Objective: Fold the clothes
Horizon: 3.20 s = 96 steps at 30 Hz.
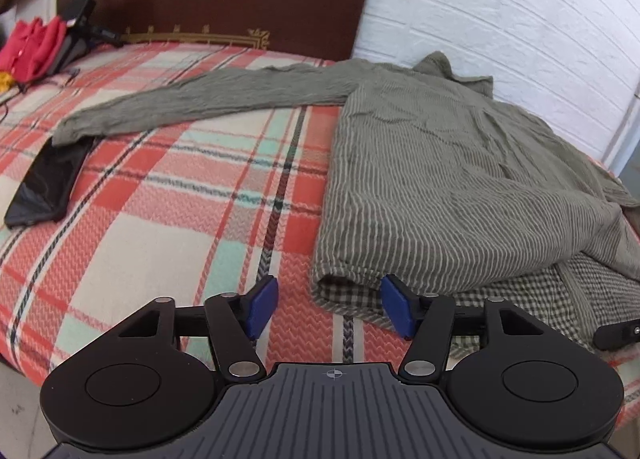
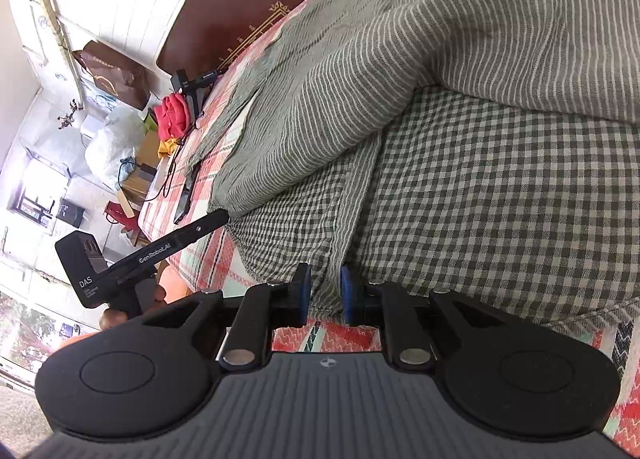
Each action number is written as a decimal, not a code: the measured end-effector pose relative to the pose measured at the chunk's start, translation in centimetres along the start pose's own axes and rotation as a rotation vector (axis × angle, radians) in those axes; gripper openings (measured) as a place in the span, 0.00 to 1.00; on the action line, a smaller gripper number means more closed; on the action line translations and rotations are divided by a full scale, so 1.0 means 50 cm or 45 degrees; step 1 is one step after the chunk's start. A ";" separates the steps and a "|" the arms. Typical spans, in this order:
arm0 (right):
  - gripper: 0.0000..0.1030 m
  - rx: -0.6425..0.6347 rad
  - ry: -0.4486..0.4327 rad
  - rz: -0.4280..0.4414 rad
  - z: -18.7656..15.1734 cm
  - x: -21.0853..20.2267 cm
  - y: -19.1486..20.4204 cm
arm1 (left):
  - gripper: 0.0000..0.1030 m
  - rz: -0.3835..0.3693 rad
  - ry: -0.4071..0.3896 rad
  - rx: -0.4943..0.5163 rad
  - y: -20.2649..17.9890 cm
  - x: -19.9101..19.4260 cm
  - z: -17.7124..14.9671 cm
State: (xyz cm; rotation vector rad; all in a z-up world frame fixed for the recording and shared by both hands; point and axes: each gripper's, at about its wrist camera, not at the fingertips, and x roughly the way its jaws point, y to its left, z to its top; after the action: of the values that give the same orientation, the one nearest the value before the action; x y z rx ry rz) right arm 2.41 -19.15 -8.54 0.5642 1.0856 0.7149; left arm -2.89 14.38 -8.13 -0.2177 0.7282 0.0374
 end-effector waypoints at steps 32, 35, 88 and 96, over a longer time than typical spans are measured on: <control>0.40 -0.181 -0.217 -0.183 -0.008 -0.124 0.028 | 0.37 -0.065 -0.038 -0.092 0.064 -0.075 0.025; 0.42 -0.244 -0.285 -0.330 -0.003 -0.141 0.033 | 0.50 -0.197 -0.038 0.067 -0.009 -0.072 0.034; 0.61 -0.585 -0.375 -0.327 0.184 -0.031 0.090 | 0.11 -0.428 0.187 -0.173 -0.102 0.203 0.216; 0.56 -0.379 -0.225 -0.196 0.182 0.054 0.058 | 0.00 -0.481 0.184 -0.246 -0.084 0.204 0.212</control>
State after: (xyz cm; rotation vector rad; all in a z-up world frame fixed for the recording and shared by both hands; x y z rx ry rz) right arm 10.92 -15.82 -4.68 0.2792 0.8295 0.6634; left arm 12.14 12.08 -6.42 -0.5443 0.8178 -0.2712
